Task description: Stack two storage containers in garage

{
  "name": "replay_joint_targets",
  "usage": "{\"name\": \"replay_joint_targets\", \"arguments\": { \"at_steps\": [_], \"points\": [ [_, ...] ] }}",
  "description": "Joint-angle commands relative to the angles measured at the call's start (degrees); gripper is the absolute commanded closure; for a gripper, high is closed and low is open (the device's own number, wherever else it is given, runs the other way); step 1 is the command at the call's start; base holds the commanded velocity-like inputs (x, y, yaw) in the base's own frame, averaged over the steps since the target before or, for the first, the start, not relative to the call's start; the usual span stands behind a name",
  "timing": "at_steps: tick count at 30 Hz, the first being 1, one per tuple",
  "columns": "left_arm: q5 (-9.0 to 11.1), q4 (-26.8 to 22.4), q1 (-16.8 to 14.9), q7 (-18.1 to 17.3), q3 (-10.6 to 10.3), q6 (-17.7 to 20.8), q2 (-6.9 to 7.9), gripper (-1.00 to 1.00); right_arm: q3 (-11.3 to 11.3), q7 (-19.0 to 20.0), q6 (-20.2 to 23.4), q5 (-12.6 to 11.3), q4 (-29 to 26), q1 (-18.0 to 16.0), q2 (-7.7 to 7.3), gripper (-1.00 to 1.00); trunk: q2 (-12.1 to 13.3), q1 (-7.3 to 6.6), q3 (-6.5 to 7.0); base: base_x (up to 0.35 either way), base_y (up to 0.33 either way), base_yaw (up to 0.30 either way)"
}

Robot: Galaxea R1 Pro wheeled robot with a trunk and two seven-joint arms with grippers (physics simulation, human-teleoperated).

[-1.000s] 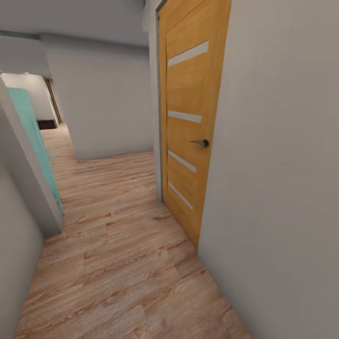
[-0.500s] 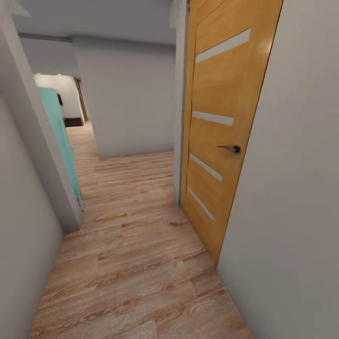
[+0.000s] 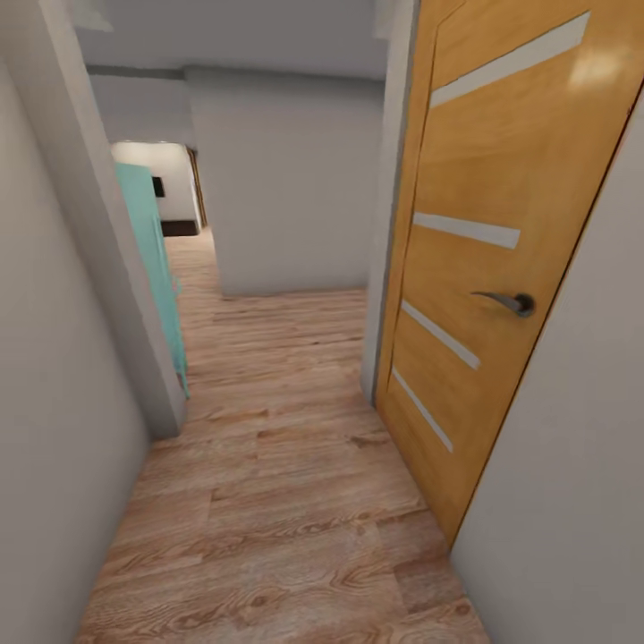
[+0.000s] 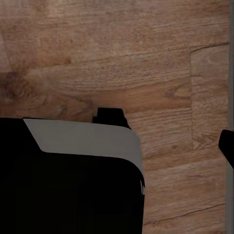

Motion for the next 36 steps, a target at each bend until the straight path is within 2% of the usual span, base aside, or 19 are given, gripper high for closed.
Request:
{"name": "replay_joint_targets", "arguments": {
  "at_steps": [1, 23, 36],
  "points": [
    [0.4, 0.0, 0.0, -0.1, 0.1, 0.1, 0.00, -1.00, 0.5, 0.0, -0.3, -0.6, 0.2, -0.1, 0.05, -1.00, 0.0, 0.03, -0.06, 0.319, 0.000, 0.056],
    [0.7, 0.0, 0.0, 0.0, 0.1, 0.1, 0.07, -1.00, 0.5, -0.1, -0.3, -0.6, 0.2, -0.1, 0.08, -1.00, 0.0, 0.03, -0.07, 0.321, 0.000, 0.007],
    [0.7, 0.0, 0.0, 0.1, 0.1, 0.1, 0.08, -1.00, 0.5, -0.1, -0.3, -0.5, 0.2, -0.1, 0.10, -1.00, 0.0, 0.03, -0.07, 0.322, 0.000, 0.215]
  ]
}}
